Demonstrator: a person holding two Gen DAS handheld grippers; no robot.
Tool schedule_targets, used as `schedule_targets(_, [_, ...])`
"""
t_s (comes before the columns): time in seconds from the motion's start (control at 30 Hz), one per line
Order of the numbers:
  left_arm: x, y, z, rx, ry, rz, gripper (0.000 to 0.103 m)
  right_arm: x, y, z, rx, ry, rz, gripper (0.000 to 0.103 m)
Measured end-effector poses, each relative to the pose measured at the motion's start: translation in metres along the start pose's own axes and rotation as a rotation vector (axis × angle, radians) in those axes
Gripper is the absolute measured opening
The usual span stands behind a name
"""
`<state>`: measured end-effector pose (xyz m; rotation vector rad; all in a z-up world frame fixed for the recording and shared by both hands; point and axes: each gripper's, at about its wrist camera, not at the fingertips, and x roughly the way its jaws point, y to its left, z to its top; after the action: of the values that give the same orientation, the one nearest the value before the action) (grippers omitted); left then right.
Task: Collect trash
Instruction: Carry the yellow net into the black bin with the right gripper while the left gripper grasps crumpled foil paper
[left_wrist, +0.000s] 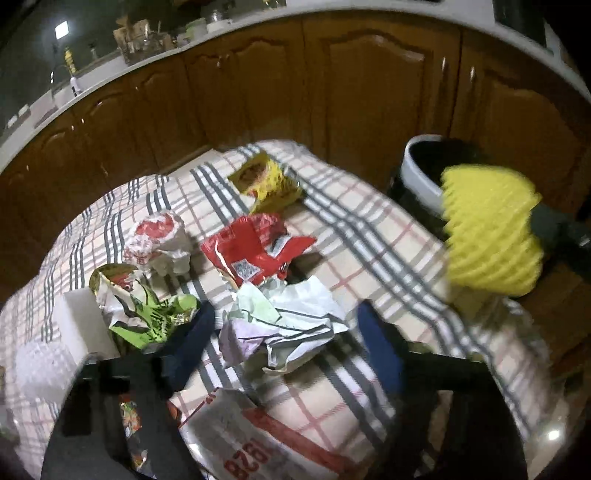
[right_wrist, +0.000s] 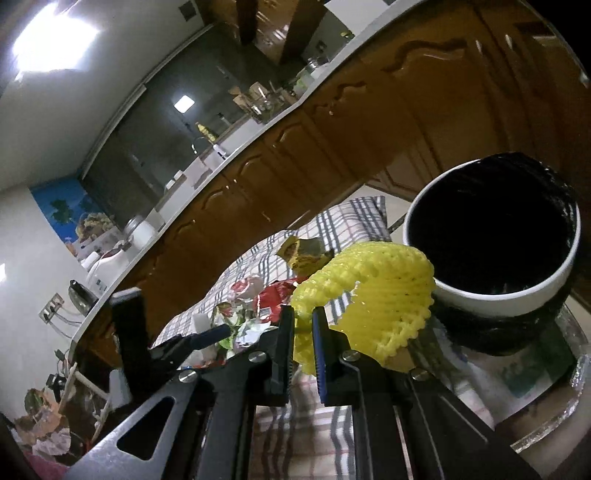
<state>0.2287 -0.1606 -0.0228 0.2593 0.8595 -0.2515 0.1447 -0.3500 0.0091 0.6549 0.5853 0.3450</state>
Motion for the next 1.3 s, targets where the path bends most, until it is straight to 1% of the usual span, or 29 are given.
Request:
schedule_targets(0.03, [0.004, 0.000, -0.001, 0.001, 0.012, -0.001, 0.055, -0.001, -0.002, 0.000, 0.001, -0.001, -0.002, 0.010])
schedule_targets(0.1, [0.002, 0.000, -0.003, 0.000, -0.008, -0.014, 0.046, -0.001, -0.002, 0.000, 0.002, -0.002, -0.004, 0.010])
schedule_targets(0.2, [-0.009, 0.002, -0.004, -0.016, -0.042, -0.038, 0.040, -0.005, -0.002, -0.001, 0.002, -0.006, -0.003, 0.010])
schedule_targets(0.43, [-0.051, 0.003, 0.002, -0.046, -0.140, -0.101, 0.038, -0.015, 0.001, 0.003, -0.017, -0.030, 0.009, 0.010])
schedule_targets(0.67, [-0.078, 0.000, 0.019, -0.085, -0.197, -0.230, 0.038, -0.025, -0.008, 0.011, -0.021, -0.051, -0.009, 0.010])
schedule_targets(0.8, [-0.079, -0.012, 0.034, -0.078, -0.215, -0.287, 0.038, -0.030, -0.017, 0.018, -0.015, -0.066, -0.028, 0.010])
schedule_targets(1.0, [-0.074, -0.038, 0.065, -0.066, -0.234, -0.371, 0.038, -0.038, -0.041, 0.041, 0.001, -0.094, -0.078, 0.010])
schedule_targets(1.07, [-0.070, -0.050, 0.078, -0.062, -0.237, -0.399, 0.038, -0.039, -0.051, 0.047, 0.010, -0.087, -0.081, 0.010])
schedule_targets(1.2, [-0.053, -0.071, 0.102, -0.050, -0.217, -0.429, 0.038, -0.035, -0.076, 0.062, 0.047, -0.062, -0.108, 0.010])
schedule_targets(1.3, [-0.042, -0.086, 0.117, -0.038, -0.203, -0.440, 0.038, -0.030, -0.091, 0.064, 0.072, -0.034, -0.120, 0.010])
